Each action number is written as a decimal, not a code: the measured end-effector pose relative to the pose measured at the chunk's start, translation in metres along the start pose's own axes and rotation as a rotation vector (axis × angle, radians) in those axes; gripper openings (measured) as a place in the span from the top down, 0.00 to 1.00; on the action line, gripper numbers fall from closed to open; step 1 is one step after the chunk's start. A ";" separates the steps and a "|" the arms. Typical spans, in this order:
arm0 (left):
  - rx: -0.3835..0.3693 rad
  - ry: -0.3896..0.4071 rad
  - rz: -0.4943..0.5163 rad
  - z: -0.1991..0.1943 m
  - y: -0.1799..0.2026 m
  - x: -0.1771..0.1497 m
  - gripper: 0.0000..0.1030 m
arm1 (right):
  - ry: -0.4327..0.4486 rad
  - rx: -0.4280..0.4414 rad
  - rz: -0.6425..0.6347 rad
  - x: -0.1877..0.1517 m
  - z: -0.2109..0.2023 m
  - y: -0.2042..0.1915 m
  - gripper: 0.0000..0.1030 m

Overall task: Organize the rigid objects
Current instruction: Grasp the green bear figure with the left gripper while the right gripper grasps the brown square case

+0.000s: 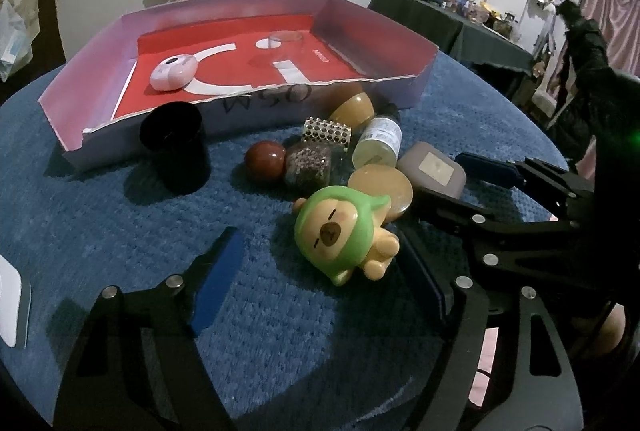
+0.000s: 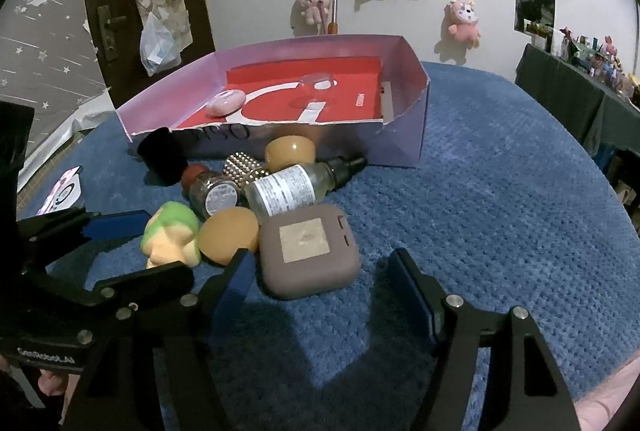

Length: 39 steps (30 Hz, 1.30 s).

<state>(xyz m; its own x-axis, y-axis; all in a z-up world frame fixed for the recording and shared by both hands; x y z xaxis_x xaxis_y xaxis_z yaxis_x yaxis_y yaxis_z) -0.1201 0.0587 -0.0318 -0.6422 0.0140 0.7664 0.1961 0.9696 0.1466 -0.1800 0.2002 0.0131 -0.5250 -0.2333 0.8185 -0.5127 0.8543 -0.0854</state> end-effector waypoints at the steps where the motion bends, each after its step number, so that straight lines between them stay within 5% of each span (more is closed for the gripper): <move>1: 0.001 0.002 0.003 0.001 0.000 0.000 0.25 | 0.000 -0.003 -0.004 0.000 0.001 0.000 0.30; 7: -0.073 0.009 -0.006 0.001 0.006 0.003 0.54 | 0.005 -0.020 -0.030 0.001 0.006 -0.002 0.33; 9: -0.062 0.010 0.009 0.002 0.008 0.003 0.53 | 0.007 -0.021 -0.040 0.001 0.005 -0.003 0.48; 39: -0.025 0.092 -0.056 -0.025 -0.026 0.022 0.54 | 0.072 0.063 0.002 0.025 -0.020 -0.024 0.48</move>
<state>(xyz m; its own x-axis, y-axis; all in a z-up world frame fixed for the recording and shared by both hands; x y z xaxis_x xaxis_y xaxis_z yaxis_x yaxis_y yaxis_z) -0.1214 0.0276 -0.0032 -0.5821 -0.0640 0.8106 0.1807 0.9618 0.2057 -0.1673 0.1837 0.0467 -0.4768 -0.1955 0.8570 -0.5544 0.8235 -0.1206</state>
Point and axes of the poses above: each gripper's, at about its wrist camera, not at the fingertips, and z roughly the way its jaws point, y to its right, x to its top, the point moved 6 cm from there along z, roughly the way its jaws point, and after that the axes turned 8 degrees about y, right-handed, at the moved point
